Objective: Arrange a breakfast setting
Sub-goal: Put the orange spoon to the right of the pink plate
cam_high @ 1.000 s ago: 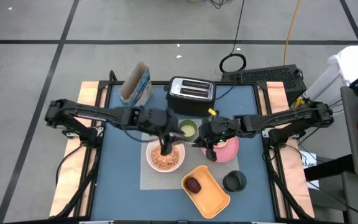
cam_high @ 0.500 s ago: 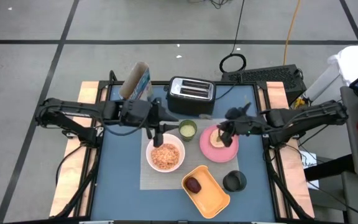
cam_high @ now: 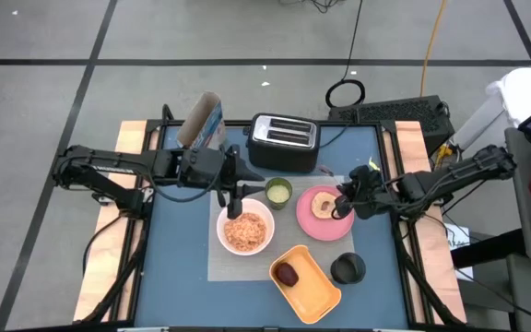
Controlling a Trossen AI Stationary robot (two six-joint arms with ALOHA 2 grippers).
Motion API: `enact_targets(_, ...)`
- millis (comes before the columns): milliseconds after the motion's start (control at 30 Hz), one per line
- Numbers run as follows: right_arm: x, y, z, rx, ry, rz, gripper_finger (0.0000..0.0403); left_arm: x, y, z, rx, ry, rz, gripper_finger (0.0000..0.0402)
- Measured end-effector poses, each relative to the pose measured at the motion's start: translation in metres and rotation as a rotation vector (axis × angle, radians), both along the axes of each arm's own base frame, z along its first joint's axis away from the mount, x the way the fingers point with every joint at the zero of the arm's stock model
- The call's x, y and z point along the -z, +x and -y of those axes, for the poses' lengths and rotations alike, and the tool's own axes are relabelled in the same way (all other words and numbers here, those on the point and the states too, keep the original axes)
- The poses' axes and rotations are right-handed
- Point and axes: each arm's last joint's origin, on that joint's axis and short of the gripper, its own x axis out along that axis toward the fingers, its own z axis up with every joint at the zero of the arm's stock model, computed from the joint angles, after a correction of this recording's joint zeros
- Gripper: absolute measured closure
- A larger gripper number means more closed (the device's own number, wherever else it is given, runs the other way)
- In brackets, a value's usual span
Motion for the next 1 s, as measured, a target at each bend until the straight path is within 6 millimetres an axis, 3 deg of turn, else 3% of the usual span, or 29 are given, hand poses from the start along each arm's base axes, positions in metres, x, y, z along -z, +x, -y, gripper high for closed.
enact_targets(500,0.032,-0.028,0.008,0.246,0.028,-0.142,0.0386,0.000,0.000,0.000,-0.002,-0.003,0.000,0.0284)
enact_targets(1000,0.075,-0.037,0.004,0.400,0.059,-0.212,0.0386,0.000,0.000,0.000,-0.002,-0.003,0.001,0.0284)
